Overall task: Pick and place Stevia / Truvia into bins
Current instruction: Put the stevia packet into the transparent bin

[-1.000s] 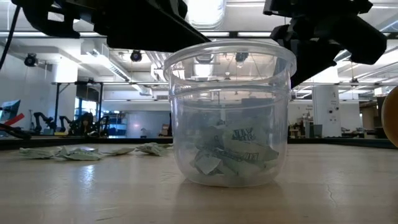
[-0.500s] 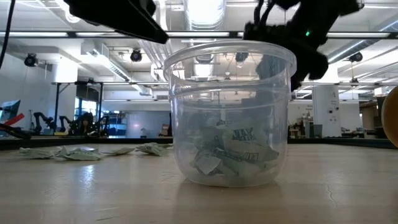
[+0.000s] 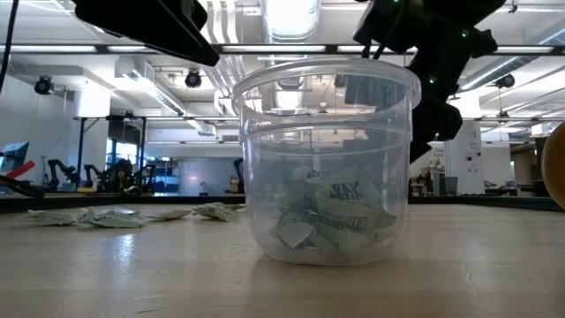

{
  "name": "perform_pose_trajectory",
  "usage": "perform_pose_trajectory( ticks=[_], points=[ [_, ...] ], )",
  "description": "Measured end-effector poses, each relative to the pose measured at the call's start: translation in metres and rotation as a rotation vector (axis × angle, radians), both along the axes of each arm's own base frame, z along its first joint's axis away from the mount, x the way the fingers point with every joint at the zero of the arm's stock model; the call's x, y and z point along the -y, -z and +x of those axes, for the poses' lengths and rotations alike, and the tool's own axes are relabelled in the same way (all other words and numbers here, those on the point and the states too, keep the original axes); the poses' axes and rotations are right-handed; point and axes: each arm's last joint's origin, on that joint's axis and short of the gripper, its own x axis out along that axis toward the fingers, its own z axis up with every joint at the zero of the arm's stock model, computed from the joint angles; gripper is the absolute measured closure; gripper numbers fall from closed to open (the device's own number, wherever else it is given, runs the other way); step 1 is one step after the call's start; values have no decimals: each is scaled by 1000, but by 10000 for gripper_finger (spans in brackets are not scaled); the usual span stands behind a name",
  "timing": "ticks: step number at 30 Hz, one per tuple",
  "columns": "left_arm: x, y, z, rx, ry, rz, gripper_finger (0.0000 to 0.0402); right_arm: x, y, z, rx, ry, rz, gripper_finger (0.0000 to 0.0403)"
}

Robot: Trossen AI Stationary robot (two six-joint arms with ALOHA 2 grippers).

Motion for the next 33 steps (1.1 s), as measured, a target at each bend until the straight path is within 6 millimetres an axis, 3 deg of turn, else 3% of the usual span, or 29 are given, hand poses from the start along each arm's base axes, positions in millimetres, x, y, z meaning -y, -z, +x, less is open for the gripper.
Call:
perform_pose_trajectory(
  ticks=[11, 19, 25, 33],
  points=[
    [-1, 4, -1, -9, -1, 4, 271, 0, 2, 1, 36, -10, 4, 280],
    [-1, 4, -1, -10, -1, 4, 271, -1, 22, 4, -27, -8, -5, 279],
    [-1, 5, -2, -13, -1, 5, 271, 1, 23, 4, -34, -2, -6, 277],
    [0, 7, -3, -18, 1, 6, 271, 1, 24, 3, -47, -3, -7, 314]
  ],
)
